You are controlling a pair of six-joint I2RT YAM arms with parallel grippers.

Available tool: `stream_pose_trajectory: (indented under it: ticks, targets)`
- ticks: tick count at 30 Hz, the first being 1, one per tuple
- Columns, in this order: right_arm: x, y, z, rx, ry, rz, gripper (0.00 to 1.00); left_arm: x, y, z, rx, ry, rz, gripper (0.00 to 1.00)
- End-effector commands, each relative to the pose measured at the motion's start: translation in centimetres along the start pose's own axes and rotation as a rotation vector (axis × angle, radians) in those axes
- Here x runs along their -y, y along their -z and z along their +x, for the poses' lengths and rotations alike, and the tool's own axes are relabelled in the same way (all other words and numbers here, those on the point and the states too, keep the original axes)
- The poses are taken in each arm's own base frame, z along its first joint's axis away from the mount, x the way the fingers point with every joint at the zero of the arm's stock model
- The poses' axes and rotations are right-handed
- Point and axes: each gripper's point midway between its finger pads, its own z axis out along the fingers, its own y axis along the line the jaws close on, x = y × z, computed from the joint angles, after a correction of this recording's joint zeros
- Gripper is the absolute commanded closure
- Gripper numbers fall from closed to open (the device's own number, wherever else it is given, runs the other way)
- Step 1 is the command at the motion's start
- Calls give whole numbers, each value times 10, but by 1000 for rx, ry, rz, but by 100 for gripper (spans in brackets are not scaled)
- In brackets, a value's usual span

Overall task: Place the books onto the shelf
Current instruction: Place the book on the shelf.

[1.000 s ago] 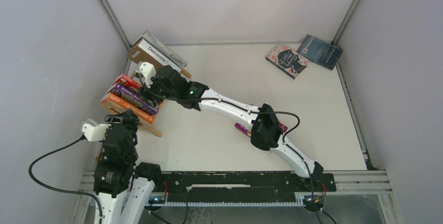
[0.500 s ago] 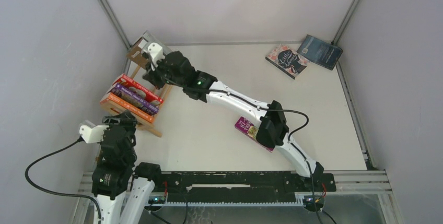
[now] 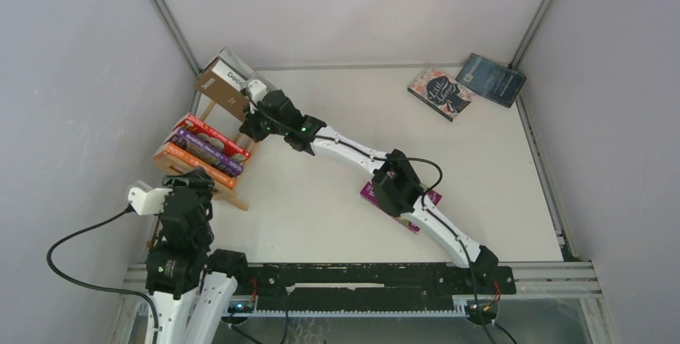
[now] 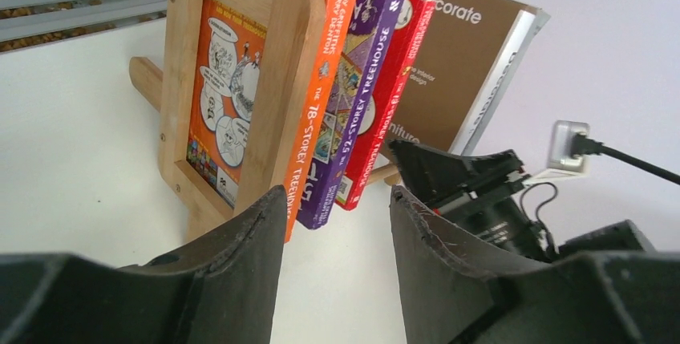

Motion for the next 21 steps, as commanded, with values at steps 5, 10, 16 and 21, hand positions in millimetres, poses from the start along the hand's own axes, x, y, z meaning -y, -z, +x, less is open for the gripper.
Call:
stream_pose_trajectory:
  ticks: [5,10,16,21]
  targets:
    - [-38,-16,-17,103,-83,-135,100,4,-13,7,16,-10,7,46]
    - [-60,-19,-11,94,-99,-193,100,5,-16,9,17,-21,8,46]
    - [-100,-15,-3,61,-71,-257,100,4,-16,12,13,-13,11,46]
    - [-111,-10,1,29,-73,-274,100,3,-13,12,3,4,20,46]
